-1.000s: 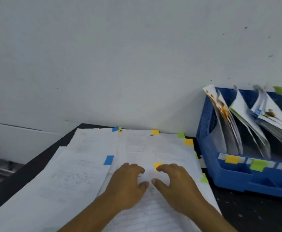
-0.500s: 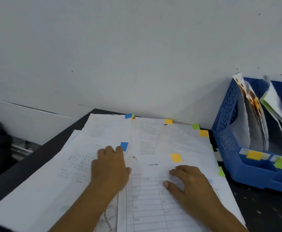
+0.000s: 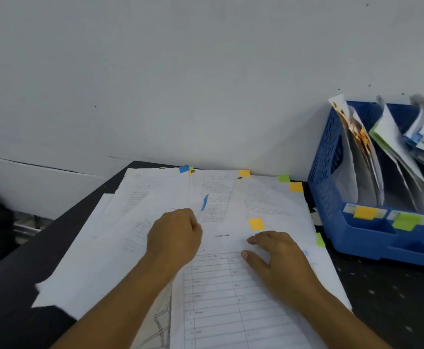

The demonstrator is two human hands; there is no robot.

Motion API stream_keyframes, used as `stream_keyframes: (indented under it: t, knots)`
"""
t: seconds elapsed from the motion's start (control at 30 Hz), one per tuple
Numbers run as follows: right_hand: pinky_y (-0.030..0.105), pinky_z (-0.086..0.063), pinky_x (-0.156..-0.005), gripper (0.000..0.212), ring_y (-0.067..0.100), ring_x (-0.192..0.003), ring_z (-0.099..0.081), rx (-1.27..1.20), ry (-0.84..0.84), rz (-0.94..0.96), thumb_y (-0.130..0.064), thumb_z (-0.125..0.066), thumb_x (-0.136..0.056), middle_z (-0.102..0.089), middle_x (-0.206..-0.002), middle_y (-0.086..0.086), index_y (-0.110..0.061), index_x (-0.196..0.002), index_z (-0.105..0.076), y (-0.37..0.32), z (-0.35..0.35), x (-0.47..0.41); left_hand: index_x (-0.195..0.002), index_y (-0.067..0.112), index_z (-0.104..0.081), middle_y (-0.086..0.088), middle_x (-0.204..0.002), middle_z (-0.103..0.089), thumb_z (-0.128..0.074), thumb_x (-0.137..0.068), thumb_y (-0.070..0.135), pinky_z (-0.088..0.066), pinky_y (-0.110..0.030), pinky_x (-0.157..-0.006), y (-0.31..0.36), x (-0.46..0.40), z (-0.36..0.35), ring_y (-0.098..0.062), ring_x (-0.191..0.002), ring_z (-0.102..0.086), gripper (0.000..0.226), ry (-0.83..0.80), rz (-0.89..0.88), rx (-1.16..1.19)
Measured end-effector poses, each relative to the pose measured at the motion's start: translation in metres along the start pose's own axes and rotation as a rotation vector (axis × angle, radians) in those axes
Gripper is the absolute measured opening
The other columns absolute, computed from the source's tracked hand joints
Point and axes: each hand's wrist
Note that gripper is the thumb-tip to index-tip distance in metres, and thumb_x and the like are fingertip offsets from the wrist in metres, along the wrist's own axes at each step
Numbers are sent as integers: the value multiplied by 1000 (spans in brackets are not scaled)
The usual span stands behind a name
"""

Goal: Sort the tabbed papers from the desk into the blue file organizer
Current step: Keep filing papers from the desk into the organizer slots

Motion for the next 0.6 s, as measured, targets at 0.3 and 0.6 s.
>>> stream_keyframes:
  t: [0.3, 0.6]
  knots:
    - [28, -55, -58, 35, 14, -68, -70, -737, -48, -362, -49, -52, -98, -76, -89, 1, -23, -96, -75, -12, 24, -1, -80, 11, -70, -8, -78, -72, -67, -87, 20, -61, -42, -69, 67, 18, -20, -24, -76, -72, 12, -348, 138, 900]
    - [31, -60, -78, 21, 17, -95, -73, -950, -38, -370, -21, -64, -96, -76, -105, -3, -22, -116, -70, 3, 34, -3, -96, 16, -69, -4, -90, -74, -58, -96, 17, -59, -29, -68, 80, 10, -21, -19, -81, -73, 11, -374, 282, 1139]
Point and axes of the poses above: each hand's wrist, its own x-axis away from the middle knuckle, its own z-axis out of the back of the hand, y = z × x
